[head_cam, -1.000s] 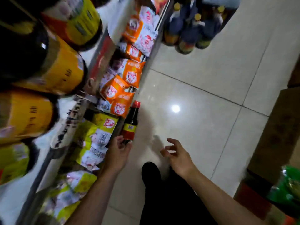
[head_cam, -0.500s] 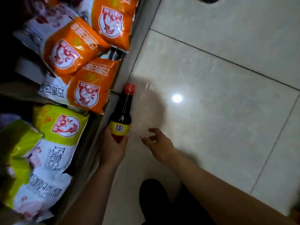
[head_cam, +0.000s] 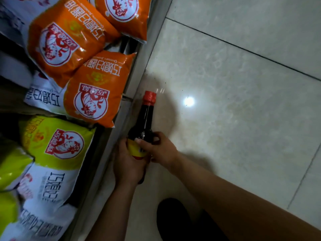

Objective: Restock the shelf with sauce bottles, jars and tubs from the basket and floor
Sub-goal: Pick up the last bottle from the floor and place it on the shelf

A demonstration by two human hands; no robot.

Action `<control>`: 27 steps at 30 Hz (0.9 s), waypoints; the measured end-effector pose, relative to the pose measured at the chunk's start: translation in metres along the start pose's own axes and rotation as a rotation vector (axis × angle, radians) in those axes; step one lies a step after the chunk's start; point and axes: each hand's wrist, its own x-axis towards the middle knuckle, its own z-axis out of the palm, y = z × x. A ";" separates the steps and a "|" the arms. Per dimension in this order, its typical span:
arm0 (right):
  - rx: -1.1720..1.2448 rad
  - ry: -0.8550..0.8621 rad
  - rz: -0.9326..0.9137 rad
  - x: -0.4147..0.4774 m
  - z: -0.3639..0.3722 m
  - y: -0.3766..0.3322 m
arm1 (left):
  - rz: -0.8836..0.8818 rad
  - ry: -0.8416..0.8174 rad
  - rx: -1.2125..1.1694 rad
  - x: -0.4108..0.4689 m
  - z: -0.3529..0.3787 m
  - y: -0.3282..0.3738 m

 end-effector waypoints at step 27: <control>0.171 0.072 -0.010 -0.332 -0.049 -0.119 | 0.258 -0.149 -0.106 -0.279 -0.152 0.139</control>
